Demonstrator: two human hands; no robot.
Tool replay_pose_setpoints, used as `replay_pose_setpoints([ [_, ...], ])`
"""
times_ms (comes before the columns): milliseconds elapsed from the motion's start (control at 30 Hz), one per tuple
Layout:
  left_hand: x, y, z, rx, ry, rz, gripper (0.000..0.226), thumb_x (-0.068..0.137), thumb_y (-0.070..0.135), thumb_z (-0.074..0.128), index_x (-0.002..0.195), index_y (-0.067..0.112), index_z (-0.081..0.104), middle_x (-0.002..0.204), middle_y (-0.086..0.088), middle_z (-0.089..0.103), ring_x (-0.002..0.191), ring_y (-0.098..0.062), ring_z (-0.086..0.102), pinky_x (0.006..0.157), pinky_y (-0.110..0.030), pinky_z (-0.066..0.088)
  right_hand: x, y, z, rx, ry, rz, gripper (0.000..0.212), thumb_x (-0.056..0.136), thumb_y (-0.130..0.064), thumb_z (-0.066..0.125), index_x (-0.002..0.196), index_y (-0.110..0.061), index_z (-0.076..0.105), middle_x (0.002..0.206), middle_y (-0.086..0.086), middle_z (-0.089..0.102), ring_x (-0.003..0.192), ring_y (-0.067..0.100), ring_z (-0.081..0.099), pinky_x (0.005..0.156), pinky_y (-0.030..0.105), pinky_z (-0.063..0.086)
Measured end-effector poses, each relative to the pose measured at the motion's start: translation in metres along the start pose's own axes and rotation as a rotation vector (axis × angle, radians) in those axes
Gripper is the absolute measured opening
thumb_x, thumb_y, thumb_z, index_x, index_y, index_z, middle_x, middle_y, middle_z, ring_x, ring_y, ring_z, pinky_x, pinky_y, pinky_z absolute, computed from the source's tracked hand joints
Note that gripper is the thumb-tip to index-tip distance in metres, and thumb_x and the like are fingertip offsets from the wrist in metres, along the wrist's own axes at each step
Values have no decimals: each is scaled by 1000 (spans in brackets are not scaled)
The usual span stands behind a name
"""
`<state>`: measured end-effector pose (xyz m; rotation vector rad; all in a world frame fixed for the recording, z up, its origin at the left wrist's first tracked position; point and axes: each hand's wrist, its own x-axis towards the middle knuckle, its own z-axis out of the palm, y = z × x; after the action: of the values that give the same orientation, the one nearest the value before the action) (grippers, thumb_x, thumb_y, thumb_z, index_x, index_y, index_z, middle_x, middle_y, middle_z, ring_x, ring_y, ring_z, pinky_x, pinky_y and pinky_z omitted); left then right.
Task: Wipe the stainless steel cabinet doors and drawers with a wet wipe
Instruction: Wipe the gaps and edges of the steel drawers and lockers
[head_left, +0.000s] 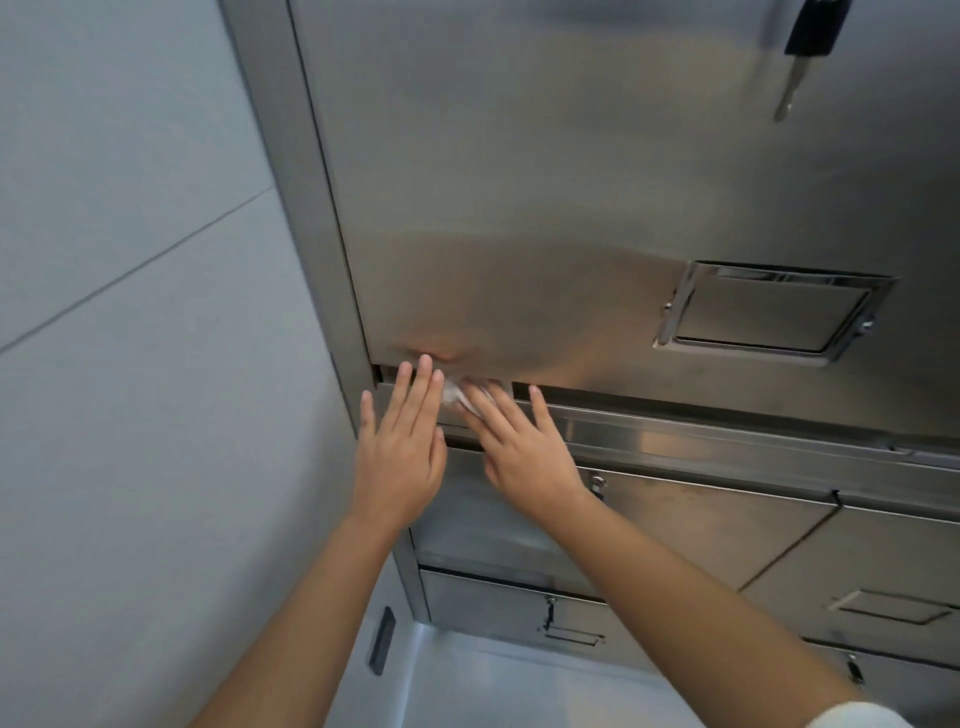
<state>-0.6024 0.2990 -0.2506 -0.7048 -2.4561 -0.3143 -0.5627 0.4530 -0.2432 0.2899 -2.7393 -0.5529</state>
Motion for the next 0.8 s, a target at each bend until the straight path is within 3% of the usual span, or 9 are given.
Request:
replay_pose_setpoints([
  [67,-1,12,6,-53,3,17,54,88,20,32,140,5,35,149,-9,27,137,-26,25,105,-57,13,-28,24,6,29,36,80,75,76,-30,65,143,-20,34,151,1,30,136,20,32,104,52,32],
  [167,-5,30,16,-88,-13,57,55,88,20,32,141,6,31,149,-9,26,137,-27,25,104,-58,13,-75,61,21,68,87,184,74,70,-22,73,138,-15,45,146,7,39,132,28,39,98,59,35],
  [300,-8,61,25,-146,-54,141,55,86,19,35,138,4,39,147,-10,32,134,-29,30,100,-61,17,-105,90,25,95,73,228,73,69,-20,75,136,-11,47,145,12,39,131,32,40,96,62,34],
  [500,-2,93,31,-135,-134,156,54,86,23,34,135,4,45,144,-11,39,132,-29,31,95,-65,29,-74,54,21,156,127,231,74,72,-27,72,139,-17,43,146,7,38,132,31,38,97,59,35],
  [633,-2,100,36,-118,-100,146,54,86,22,34,136,4,41,145,-11,36,136,-23,25,97,-65,19,-80,68,28,92,145,192,76,73,-26,69,142,-20,39,149,3,33,136,23,34,100,58,33],
  [733,1,114,36,-118,-80,172,54,86,22,35,137,4,41,145,-12,38,134,-28,30,97,-65,17,-110,98,42,34,160,216,76,69,-24,74,139,-20,44,146,6,39,132,26,40,99,61,31],
  [800,4,128,35,-126,-82,208,54,87,22,34,138,5,39,145,-11,37,134,-28,30,98,-64,19,-137,122,52,13,192,259,71,74,-21,68,140,-20,41,145,8,40,132,30,38,100,63,27],
])
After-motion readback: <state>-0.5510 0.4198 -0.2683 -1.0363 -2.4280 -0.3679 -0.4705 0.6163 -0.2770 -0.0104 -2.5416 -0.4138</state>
